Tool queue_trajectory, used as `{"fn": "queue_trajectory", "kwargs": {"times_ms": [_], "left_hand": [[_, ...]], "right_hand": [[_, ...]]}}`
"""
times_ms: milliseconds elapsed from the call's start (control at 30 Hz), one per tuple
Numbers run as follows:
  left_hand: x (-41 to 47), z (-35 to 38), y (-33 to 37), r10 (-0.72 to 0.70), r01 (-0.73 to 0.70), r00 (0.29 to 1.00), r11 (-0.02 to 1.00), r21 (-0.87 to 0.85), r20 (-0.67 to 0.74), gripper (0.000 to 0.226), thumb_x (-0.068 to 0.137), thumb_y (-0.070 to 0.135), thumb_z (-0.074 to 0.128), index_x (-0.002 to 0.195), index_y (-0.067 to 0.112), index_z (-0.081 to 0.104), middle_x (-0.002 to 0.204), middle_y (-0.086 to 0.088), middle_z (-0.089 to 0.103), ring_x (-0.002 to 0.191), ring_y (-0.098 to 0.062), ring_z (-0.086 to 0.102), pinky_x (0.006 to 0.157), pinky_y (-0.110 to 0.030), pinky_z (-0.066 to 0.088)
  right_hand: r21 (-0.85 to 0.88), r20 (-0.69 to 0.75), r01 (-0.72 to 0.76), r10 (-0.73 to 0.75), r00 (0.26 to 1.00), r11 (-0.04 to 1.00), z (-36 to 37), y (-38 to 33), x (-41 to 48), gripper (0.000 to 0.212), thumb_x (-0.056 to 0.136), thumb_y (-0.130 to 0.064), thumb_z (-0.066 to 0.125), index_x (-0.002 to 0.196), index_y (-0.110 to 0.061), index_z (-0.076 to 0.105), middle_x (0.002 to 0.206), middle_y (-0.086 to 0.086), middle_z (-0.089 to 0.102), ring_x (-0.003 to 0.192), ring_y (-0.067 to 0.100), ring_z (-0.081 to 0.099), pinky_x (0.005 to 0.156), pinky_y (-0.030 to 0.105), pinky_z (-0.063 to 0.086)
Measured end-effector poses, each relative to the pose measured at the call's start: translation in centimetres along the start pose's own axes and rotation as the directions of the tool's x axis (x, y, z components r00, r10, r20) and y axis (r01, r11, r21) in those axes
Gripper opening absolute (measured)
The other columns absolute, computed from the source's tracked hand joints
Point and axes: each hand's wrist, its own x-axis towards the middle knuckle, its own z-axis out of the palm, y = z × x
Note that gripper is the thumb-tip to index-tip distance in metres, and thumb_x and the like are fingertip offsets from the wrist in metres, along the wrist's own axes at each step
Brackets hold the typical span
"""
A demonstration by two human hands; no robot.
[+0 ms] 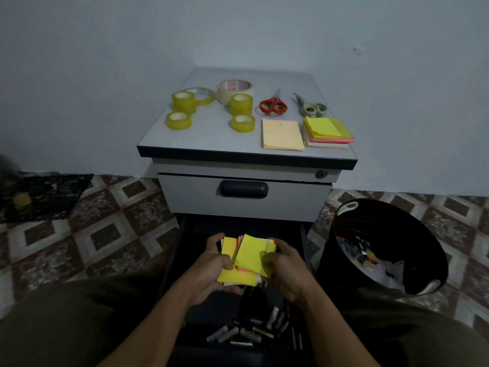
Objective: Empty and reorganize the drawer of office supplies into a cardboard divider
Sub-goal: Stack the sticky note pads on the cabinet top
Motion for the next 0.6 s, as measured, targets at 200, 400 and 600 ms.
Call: {"fn": "queue_trajectory", "kwargs": {"times_ms": [200,400,600], "left_hand": [[-3.2,0.4,2.8,0.186,-0.187,0.982,0.981,0.054,0.016,0.055,0.095,-0.007,0.044,0.133,0.029,0.028,0.123,-0.016,0.052,0.086,-0.041,0.064,0.054,-0.041,0.056],[-7.2,1.5,8.0,0.372,-0.368,0.928,0.922,0.119,-0.013,0.027,0.095,-0.004,0.041,0.114,0.015,0.047,0.109,-0.014,0.043,0.082,-0.037,0.058,0.05,-0.039,0.055],[-8.8,3.7,14.8,0.453,-0.45,0.889,0.892,0.053,-0.069,0.028,0.089,-0.005,0.042,0.103,0.018,0.052,0.104,-0.012,0.045,0.083,-0.037,0.055,0.046,-0.036,0.053]], "right_hand": [[-0.129,0.005,0.191,-0.192,0.981,0.973,-1.4,-5.5,-3.9,0.038,0.09,0.004,0.05,0.114,-0.025,0.044,0.107,0.008,0.051,0.091,0.029,0.055,0.068,0.045,0.05],[-0.041,0.062,0.349,-0.346,0.936,0.936,-3.0,-11.2,-8.4,0.024,0.092,0.003,0.053,0.093,-0.019,0.063,0.102,0.011,0.055,0.081,0.028,0.051,0.064,0.04,0.045],[-0.028,-0.017,0.468,-0.468,0.883,0.883,-5.3,-18.2,-10.3,0.027,0.092,0.004,0.05,0.094,-0.017,0.065,0.088,0.009,0.056,0.072,0.024,0.053,0.055,0.033,0.047]]}}
